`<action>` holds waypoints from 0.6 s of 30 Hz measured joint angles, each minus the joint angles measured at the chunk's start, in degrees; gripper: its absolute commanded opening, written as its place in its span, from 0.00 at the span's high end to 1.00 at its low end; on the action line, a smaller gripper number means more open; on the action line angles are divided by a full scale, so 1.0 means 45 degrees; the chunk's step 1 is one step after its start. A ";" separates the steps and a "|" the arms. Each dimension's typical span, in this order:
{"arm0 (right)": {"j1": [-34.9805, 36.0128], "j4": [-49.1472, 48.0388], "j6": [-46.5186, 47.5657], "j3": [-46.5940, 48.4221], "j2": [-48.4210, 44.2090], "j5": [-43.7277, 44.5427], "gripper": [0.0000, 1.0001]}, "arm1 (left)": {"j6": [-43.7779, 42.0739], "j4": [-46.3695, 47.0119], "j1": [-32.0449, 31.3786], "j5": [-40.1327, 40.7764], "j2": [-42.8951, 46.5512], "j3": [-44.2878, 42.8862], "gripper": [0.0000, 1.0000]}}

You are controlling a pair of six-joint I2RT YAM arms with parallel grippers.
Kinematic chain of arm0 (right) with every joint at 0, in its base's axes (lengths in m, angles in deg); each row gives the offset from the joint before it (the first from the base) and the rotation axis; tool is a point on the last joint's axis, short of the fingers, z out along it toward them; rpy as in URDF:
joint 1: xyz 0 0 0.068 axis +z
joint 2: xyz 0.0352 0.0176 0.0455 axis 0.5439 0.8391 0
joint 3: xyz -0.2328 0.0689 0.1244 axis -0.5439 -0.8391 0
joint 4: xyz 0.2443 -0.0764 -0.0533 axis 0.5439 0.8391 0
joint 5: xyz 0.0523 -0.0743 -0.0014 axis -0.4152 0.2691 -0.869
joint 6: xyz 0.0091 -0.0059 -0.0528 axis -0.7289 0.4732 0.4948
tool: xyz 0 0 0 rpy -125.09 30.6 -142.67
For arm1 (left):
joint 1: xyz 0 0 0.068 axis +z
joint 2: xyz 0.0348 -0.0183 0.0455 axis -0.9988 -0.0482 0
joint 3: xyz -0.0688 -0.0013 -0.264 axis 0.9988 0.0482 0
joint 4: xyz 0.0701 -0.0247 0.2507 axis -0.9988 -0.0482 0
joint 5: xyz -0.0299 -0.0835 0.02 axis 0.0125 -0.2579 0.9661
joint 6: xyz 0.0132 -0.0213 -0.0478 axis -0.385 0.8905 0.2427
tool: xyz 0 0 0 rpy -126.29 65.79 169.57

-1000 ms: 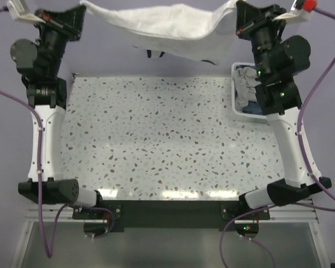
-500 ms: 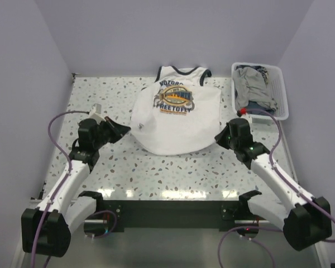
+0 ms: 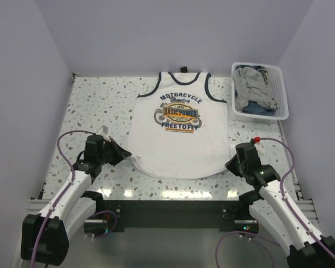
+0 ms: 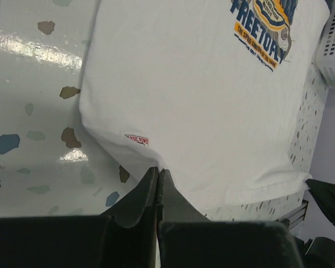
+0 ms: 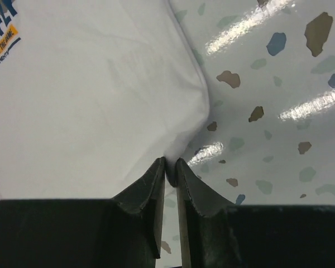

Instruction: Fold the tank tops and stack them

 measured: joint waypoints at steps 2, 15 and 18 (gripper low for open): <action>-0.0005 0.0636 -0.0296 -0.0010 -0.0665 0.0262 0.74 | -0.0107 -0.0316 0.0000 -0.0015 0.0219 0.0015 0.95; -0.0005 0.2807 -0.0549 0.0889 -0.2535 0.0729 0.55 | -0.0714 -0.2919 0.0000 0.0175 0.1632 0.0136 0.24; 0.0024 0.1705 -0.0010 0.0894 -0.1345 -0.0291 0.59 | -0.0889 -0.3492 -0.0005 0.0806 0.1656 -0.0908 0.22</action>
